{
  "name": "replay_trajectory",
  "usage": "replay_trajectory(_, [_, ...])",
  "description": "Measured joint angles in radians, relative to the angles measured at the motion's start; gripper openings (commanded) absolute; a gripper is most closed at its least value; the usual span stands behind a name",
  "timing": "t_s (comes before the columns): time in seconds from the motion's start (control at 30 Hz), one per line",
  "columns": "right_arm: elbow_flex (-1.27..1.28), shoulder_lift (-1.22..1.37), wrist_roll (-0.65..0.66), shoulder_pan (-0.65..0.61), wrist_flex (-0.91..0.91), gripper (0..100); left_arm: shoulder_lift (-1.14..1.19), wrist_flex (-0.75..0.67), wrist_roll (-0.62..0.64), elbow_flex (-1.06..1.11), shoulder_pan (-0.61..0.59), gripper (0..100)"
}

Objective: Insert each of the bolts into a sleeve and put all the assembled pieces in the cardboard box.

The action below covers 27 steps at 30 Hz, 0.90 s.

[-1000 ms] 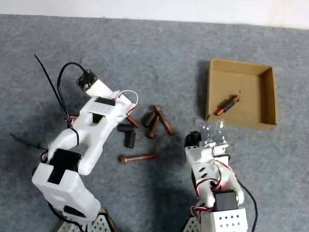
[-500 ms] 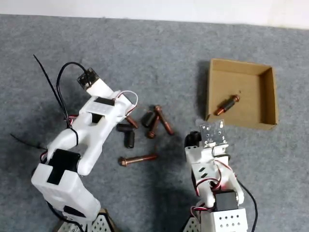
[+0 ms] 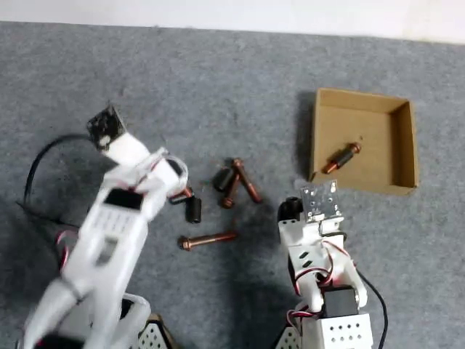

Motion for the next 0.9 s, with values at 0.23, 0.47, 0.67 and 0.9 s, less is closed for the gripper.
replay_trajectory(0.23, [0.0, 0.0, 0.0, 0.0, -0.002, 0.5, -0.523, 0.0, -0.048, 0.272, 0.012, 1])
replay_trajectory(0.47, [0.0, 0.0, 0.0, 0.0, -0.002, 0.5, -1.04, 0.002, -0.114, 0.48, 0.014, 1])
replay_trajectory(0.67, [0.0, 0.0, -0.003, 0.0, -0.002, 0.5, -1.137, 0.002, -0.178, 0.512, 0.02, 1])
replay_trajectory(0.9, [0.0, 0.0, -0.074, -0.15, -0.129, 0.5, -1.137, 0.002, -0.181, 0.514, 0.018, 1])
